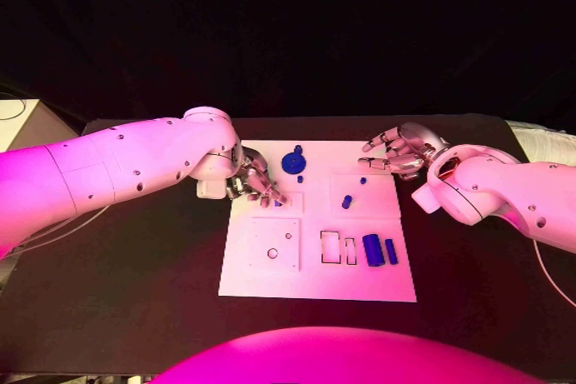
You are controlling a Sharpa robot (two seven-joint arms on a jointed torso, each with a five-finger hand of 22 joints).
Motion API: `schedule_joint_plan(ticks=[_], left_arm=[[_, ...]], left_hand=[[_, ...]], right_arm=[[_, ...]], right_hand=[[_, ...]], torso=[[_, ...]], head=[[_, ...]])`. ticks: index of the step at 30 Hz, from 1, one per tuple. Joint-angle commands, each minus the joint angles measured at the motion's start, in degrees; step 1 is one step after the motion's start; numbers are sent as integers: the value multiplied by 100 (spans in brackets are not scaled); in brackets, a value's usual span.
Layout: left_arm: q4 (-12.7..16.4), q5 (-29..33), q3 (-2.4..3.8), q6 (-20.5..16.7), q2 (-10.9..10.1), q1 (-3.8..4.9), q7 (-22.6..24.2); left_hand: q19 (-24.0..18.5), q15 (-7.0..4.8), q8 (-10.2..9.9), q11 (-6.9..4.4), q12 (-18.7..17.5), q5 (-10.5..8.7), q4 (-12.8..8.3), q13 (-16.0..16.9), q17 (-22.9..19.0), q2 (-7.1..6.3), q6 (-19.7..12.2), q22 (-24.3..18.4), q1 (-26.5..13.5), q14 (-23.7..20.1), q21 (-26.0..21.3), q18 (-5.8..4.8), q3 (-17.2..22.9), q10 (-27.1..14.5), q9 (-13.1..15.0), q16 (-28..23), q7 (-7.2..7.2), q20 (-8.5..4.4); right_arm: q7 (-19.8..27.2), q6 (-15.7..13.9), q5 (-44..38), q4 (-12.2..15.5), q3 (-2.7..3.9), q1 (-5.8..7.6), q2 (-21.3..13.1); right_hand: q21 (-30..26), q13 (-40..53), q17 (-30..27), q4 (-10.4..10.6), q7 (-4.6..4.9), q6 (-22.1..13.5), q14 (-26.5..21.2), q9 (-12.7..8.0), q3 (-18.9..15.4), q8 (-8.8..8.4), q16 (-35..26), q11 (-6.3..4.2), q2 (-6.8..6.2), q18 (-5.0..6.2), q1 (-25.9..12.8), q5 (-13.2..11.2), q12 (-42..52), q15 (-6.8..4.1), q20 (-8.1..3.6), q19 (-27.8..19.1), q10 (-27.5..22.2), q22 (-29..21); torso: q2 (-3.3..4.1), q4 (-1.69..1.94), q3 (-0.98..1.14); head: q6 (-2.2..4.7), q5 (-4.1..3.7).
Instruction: Assemble the parts on the task board
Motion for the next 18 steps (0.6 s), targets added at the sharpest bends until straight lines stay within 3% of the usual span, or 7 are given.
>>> schedule_joint_plan(ticks=[1,9,18], left_arm=[[122,276,2,-485,-62,-10,80],[439,414,20,-1208,-272,-15,189],[724,146,28,-1618,-459,-28,238]], left_hand=[[-7,45,-90,42,-39,23,-11,-17,1221,6,-59,-10,115,515,-30,-5,-20,-36,-40,-43,7,30],[-58,76,-236,84,-96,23,-54,-115,1101,-46,-108,-75,306,475,-90,13,11,-127,-99,-125,58,57],[-71,85,-261,94,-107,24,-57,-137,1078,-94,-113,-91,338,467,-105,18,0,-149,-108,-141,68,64]], right_arm=[[54,39,-36,2,1,-5,-1],[57,39,-36,5,1,-7,-5],[56,38,-36,8,1,-10,-14]], right_hand=[[-36,596,750,-10,8,-33,403,-7,-36,30,-34,-27,-2,114,-53,31,-1,-36,-16,-16,-23,527],[-36,596,750,-10,8,-33,403,-7,-36,30,-34,-27,-2,114,-53,31,-1,-36,-16,-16,-23,527],[-36,596,750,-10,8,-33,403,-7,-36,30,-34,-27,-2,114,-53,31,-1,-36,-16,-16,-23,527]], torso=[[0,-4,3],[-1,0,7],[-3,-2,3]], head=[[1,-3],[1,-14],[1,-18]])
